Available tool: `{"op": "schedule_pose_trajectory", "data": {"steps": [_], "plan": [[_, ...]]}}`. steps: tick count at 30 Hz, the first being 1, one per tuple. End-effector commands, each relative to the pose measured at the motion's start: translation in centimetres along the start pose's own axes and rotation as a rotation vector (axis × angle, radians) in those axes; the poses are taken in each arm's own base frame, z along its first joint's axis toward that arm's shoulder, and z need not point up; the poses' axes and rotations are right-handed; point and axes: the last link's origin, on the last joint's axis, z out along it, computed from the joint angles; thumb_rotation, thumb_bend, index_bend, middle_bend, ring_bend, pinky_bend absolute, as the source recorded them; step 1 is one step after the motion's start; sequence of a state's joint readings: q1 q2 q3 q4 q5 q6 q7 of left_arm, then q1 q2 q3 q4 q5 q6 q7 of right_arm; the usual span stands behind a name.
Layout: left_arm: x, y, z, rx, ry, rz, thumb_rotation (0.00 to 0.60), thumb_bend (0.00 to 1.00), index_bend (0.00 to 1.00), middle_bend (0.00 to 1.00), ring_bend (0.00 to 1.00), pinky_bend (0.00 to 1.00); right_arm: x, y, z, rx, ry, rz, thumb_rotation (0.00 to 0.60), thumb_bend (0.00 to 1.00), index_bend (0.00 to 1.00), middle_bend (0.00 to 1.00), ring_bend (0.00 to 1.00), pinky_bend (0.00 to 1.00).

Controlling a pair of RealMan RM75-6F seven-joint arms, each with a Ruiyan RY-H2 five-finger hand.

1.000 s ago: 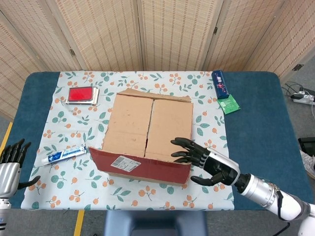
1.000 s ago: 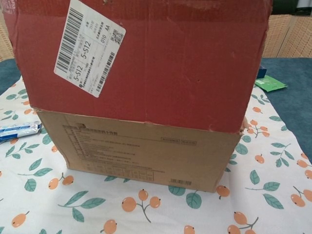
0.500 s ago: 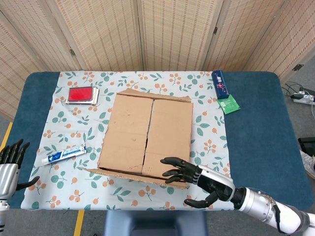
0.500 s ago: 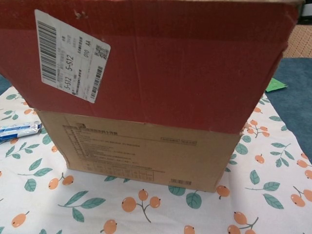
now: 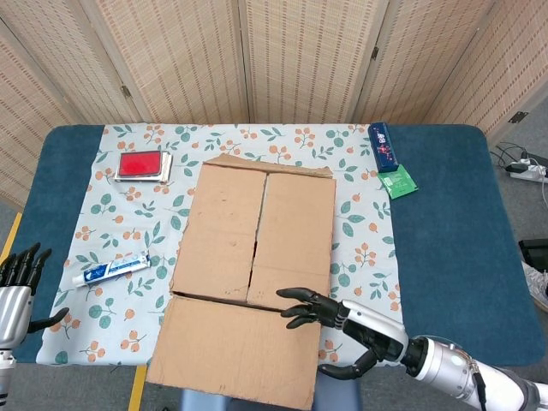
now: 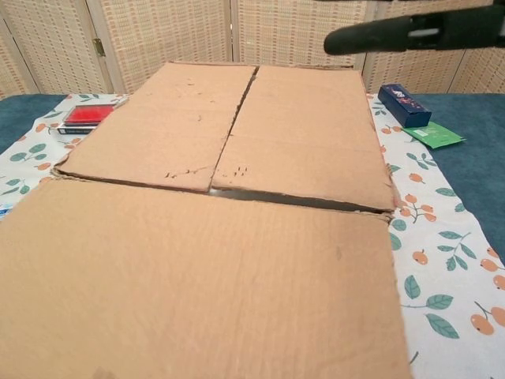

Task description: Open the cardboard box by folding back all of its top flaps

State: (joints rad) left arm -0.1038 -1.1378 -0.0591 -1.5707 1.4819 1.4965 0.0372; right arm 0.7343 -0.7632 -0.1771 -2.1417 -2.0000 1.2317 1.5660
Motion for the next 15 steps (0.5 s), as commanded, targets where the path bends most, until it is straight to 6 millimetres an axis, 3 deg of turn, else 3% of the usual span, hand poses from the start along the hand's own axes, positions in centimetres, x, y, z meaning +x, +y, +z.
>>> {"op": "schedule_pose_trajectory", "data": {"steps": [1,5,9,13,15], "plan": [[-0.1,0.0,0.0,0.001,-0.003,0.001,0.6,0.13,0.0,0.04,0.05,0.0,1.4,-0.5,0.1,0.028,0.104,-0.149,0.6,0.39,0.0,0.0,0.11,0.15],[-0.1,-0.1,0.1,0.007,-0.007,-0.001,0.6,0.13,0.0,0.04,0.05,0.0,3.0,-0.4,1.3,0.001,0.168,-0.346,0.6,0.39,0.0,0.0,0.1,0.13],[-0.1,-0.1,0.2,0.006,-0.012,-0.001,0.6,0.13,0.0,0.04,0.05,0.0,4.9,-0.5,3.8,-0.007,0.221,-0.648,0.6,0.39,0.01,0.01,0.1,0.13],[0.0,-0.3,0.1,0.009,-0.011,-0.006,0.6,0.14,0.0,0.04,0.05,0.0,6.3,-0.7,7.1,-0.002,0.275,-0.921,0.588,0.41,0.25,0.12,0.12,0.12],[0.0,-0.3,0.1,0.007,-0.014,-0.008,0.6,0.14,0.0,0.04,0.05,0.0,6.8,-0.8,8.4,-0.019,0.283,-1.026,0.534,0.48,0.32,0.18,0.15,0.12]]}}
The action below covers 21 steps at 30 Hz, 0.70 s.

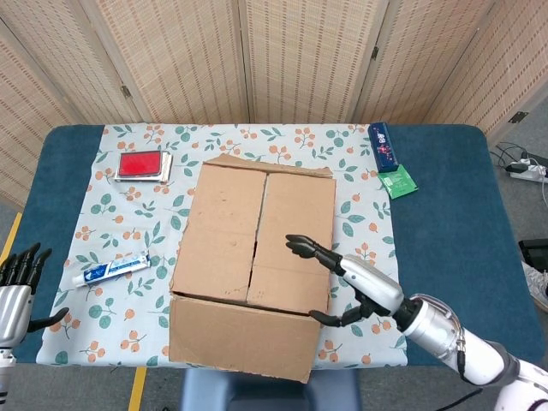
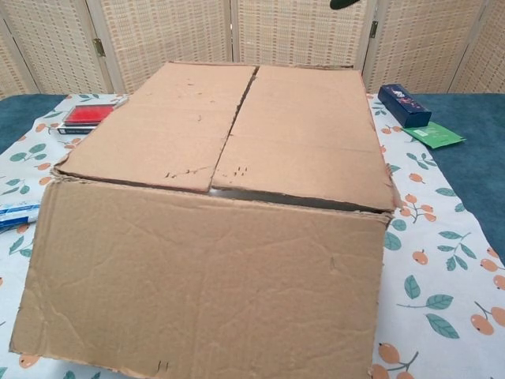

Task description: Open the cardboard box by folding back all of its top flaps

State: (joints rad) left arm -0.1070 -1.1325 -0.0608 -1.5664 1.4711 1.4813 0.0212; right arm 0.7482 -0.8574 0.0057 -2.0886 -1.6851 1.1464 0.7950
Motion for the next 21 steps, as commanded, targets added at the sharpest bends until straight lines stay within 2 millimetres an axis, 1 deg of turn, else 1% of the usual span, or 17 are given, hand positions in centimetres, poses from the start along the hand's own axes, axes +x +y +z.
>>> {"op": "schedule_pose_trajectory", "data": {"steps": [1,3,5,10,12,14,16,19,20,21], "plan": [[0.0,-0.1,0.0,-0.002,-0.005,-0.001,0.6,0.14,0.0,0.04,0.05,0.0,1.1,1.1,5.9,-0.016,0.071,-0.385,0.512,0.49,0.34,0.19,0.17,0.12],[0.0,-0.1,0.0,-0.004,-0.006,-0.003,0.6,0.14,0.0,0.04,0.05,0.0,1.2,1.1,7.5,-0.02,0.067,-0.497,0.455,0.52,0.4,0.24,0.2,0.13],[0.2,-0.2,-0.1,-0.005,-0.002,-0.009,0.6,0.14,0.0,0.04,0.05,0.0,1.0,1.1,8.9,-0.021,0.055,-0.586,0.434,0.53,0.45,0.28,0.22,0.13],[0.3,-0.4,-0.2,-0.009,-0.002,-0.022,0.6,0.14,0.0,0.04,0.05,0.0,0.1,0.7,11.5,-0.013,0.018,-0.761,0.427,0.56,0.55,0.34,0.25,0.13],[0.4,-0.4,-0.2,-0.011,-0.002,-0.026,0.6,0.14,0.0,0.04,0.05,0.0,-0.3,0.6,12.2,-0.015,0.01,-0.793,0.428,0.57,0.6,0.36,0.25,0.13],[0.5,-0.5,-0.3,-0.011,0.002,-0.029,0.6,0.14,0.0,0.04,0.05,0.0,-0.8,0.6,13.0,-0.021,0.0,-0.81,0.426,0.58,0.62,0.36,0.25,0.13],[0.6,-0.6,-0.4,-0.01,0.006,-0.033,0.6,0.14,0.0,0.04,0.05,0.0,-1.2,0.7,13.5,-0.027,-0.013,-0.814,0.426,0.58,0.62,0.36,0.25,0.13],[0.8,-0.8,-0.5,-0.01,0.01,-0.041,0.6,0.14,0.0,0.04,0.05,0.0,-1.7,0.8,14.2,-0.016,-0.022,-0.875,0.424,0.58,0.62,0.36,0.25,0.13],[0.8,-0.8,-0.5,-0.01,0.009,-0.043,0.6,0.14,0.0,0.04,0.05,0.0,-1.8,0.9,14.4,-0.014,-0.024,-0.892,0.407,0.58,0.62,0.36,0.25,0.13],[0.8,-0.8,-0.5,-0.01,0.008,-0.044,0.6,0.14,0.0,0.04,0.05,0.0,-2.0,1.0,14.5,-0.011,-0.026,-0.908,0.376,0.58,0.62,0.35,0.25,0.13]]}}
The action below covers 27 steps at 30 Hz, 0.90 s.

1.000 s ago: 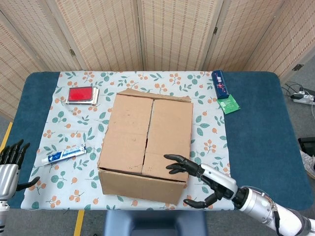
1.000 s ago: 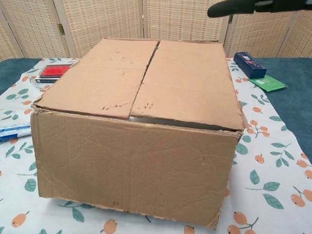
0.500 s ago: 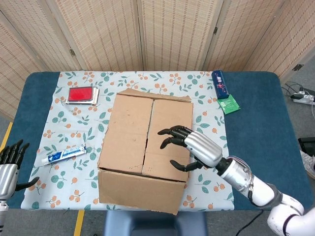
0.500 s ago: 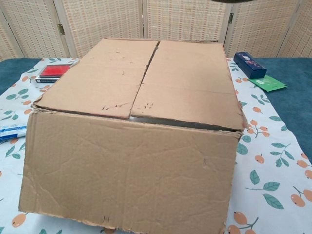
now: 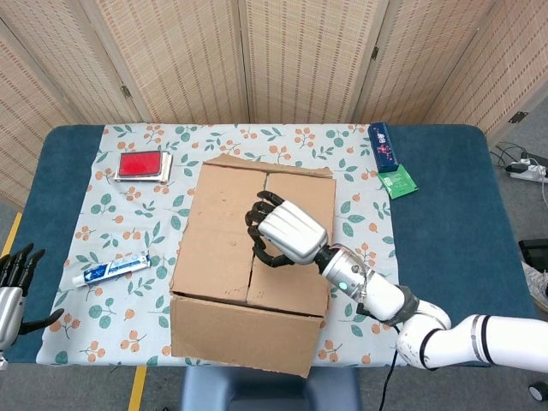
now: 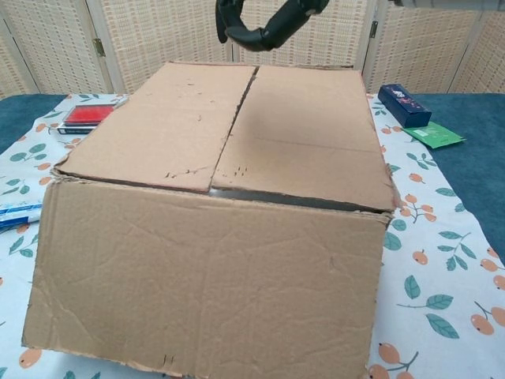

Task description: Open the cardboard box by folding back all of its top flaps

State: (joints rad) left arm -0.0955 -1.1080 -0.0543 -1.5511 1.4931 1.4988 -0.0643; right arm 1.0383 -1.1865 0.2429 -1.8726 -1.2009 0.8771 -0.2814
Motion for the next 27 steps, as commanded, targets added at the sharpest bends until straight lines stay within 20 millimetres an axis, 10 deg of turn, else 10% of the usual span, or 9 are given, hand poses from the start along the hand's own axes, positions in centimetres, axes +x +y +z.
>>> {"op": "schedule_pose_trajectory", "data": {"steps": [1,6,13,18,27], "plan": [[0.0,-0.1,0.0,0.0,-0.003,-0.001,0.6,0.14,0.0,0.04,0.05,0.0,-0.6,-0.5,1.0,0.023,-0.008,-0.07,0.333,0.58,0.62,0.32,0.24,0.11],[0.0,-0.2,-0.1,-0.005,-0.007,-0.005,0.6,0.14,0.0,0.04,0.04,0.0,-0.9,-0.6,1.6,0.025,-0.02,-0.16,0.227,0.55,0.62,0.18,0.12,0.0],[0.0,-0.2,-0.1,-0.007,-0.01,-0.012,0.6,0.13,0.0,0.04,0.04,0.0,-2.0,-0.9,1.8,0.036,-0.049,-0.263,0.213,0.51,0.54,0.22,0.19,0.01],[-0.1,-0.1,0.0,-0.01,-0.015,-0.013,0.6,0.13,0.0,0.04,0.04,0.0,-2.1,-1.0,2.0,0.053,-0.032,-0.301,0.21,0.5,0.52,0.36,0.46,0.26],[-0.1,-0.1,0.0,-0.011,-0.014,-0.015,0.6,0.13,0.0,0.04,0.04,0.0,-2.0,0.2,3.2,0.029,-0.039,-0.251,0.203,0.5,0.53,0.47,0.57,0.43]]}}
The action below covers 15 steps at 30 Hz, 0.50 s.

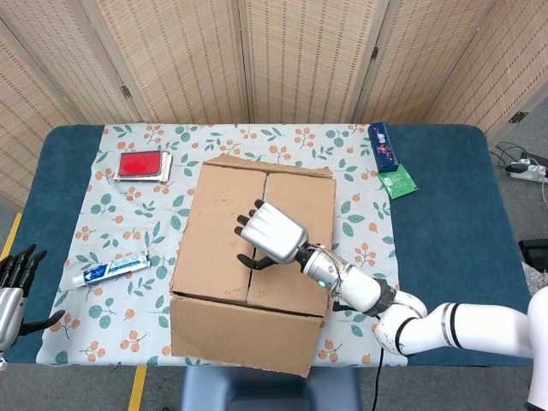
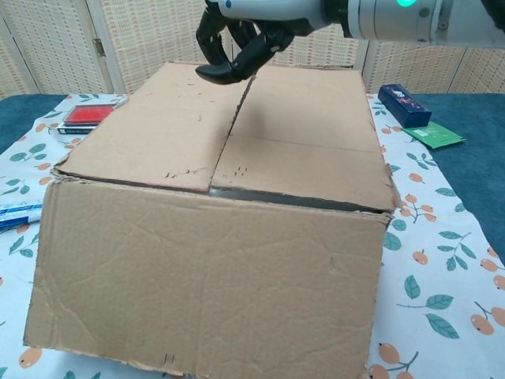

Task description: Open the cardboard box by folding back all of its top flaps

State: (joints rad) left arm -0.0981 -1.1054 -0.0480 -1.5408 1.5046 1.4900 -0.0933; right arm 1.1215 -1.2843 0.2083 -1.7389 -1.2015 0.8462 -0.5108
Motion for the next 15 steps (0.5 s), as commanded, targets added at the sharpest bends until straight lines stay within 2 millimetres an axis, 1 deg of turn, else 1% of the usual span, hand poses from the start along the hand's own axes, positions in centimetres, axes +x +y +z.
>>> {"op": "schedule_pose_trajectory", "data": {"steps": [1,7,10,15], "plan": [[0.0,0.0,0.0,0.001,0.0,-0.001,0.6,0.13,0.0,0.04,0.04,0.0,-0.2,0.5,0.5,-0.009,-0.009,0.043,0.203,0.5,0.53,0.47,0.57,0.44],[0.1,-0.1,0.0,0.003,0.003,-0.004,0.6,0.13,0.0,0.04,0.04,0.0,-0.9,1.1,1.1,-0.029,-0.007,0.184,0.202,0.5,0.55,0.51,0.61,0.45],[0.1,-0.2,0.0,0.003,0.002,-0.004,0.6,0.13,0.0,0.04,0.04,0.0,-1.2,1.4,1.5,-0.031,-0.019,0.248,0.202,0.5,0.6,0.53,0.62,0.45],[0.2,-0.3,0.0,0.008,0.002,-0.007,0.6,0.13,0.0,0.04,0.04,0.0,-1.8,1.6,1.6,-0.009,-0.042,0.256,0.201,0.5,0.62,0.55,0.62,0.45]]}}
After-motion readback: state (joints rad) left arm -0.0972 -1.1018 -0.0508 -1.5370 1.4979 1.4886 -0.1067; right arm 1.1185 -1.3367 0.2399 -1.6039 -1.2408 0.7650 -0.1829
